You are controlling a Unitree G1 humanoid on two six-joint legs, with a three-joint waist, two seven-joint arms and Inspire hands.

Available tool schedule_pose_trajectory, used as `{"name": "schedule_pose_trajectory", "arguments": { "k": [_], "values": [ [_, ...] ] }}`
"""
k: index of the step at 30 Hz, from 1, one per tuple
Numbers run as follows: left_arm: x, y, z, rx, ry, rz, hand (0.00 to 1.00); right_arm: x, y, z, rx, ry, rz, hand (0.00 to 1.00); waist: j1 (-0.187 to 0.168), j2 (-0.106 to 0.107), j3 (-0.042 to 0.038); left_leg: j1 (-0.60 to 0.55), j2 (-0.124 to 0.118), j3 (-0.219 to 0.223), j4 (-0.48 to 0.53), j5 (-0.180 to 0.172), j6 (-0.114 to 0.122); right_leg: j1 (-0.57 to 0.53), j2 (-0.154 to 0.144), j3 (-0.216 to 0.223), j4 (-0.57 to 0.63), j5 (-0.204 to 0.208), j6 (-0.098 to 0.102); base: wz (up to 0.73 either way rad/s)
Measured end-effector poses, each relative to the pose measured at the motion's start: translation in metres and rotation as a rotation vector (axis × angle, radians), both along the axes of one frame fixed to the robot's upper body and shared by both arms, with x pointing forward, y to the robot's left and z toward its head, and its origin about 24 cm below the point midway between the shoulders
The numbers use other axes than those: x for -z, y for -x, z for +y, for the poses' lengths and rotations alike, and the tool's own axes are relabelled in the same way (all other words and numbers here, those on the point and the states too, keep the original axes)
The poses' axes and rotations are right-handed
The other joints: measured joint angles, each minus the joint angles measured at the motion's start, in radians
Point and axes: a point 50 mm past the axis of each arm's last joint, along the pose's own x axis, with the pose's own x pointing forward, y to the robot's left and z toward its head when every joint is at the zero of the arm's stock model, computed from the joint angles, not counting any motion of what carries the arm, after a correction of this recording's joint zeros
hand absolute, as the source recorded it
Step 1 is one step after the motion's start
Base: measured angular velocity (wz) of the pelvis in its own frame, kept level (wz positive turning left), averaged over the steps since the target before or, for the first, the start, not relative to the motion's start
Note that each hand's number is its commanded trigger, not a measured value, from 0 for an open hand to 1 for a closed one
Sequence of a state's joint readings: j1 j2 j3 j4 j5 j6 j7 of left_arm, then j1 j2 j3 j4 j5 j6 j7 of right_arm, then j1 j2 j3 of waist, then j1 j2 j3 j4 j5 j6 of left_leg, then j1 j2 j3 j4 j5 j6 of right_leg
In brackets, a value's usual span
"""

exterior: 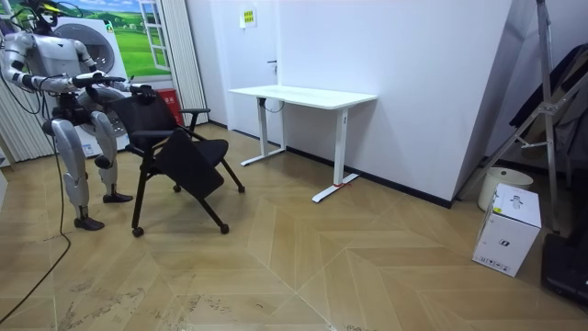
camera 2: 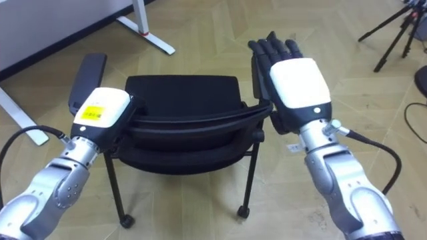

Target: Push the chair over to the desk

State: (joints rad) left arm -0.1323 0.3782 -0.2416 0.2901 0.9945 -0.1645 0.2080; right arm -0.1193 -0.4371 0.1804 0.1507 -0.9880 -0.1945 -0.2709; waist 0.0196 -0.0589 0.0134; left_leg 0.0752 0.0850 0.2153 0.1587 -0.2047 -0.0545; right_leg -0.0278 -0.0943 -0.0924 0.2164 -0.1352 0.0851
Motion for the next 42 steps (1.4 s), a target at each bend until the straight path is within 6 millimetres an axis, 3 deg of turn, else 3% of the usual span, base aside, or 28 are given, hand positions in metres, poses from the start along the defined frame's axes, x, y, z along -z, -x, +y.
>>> {"name": "schedule_pose_trajectory", "arguments": {
  "k": [23,34,42],
  "values": [
    [0.002,-0.005,-0.001,0.011,-0.008,-0.009,1.0,0.002,0.0,0.023,-0.077,0.086,0.087,0.0,0.012,-0.008,0.0002,0.004,0.002,-0.003,-0.001,0.0,0.0,0.004,0.002,-0.006,0.001,0.001,-0.001,0.0],
    [0.004,-0.007,-0.006,0.034,-0.003,-0.017,1.0,0.002,0.008,0.049,-0.206,0.117,0.138,0.0,0.013,-0.001,-0.001,-0.002,0.005,-0.028,0.005,0.0,0.0,0.013,0.002,-0.032,0.001,0.001,-0.001,0.06],
    [0.004,-0.01,-0.011,0.053,-0.004,-0.007,1.0,0.015,0.014,0.061,-0.263,0.142,0.209,0.0,0.013,0.003,0.0012,-0.001,0.005,-0.047,0.005,0.0,0.0,0.034,0.001,-0.049,-0.015,0.001,-0.001,0.08]
  ]
}}
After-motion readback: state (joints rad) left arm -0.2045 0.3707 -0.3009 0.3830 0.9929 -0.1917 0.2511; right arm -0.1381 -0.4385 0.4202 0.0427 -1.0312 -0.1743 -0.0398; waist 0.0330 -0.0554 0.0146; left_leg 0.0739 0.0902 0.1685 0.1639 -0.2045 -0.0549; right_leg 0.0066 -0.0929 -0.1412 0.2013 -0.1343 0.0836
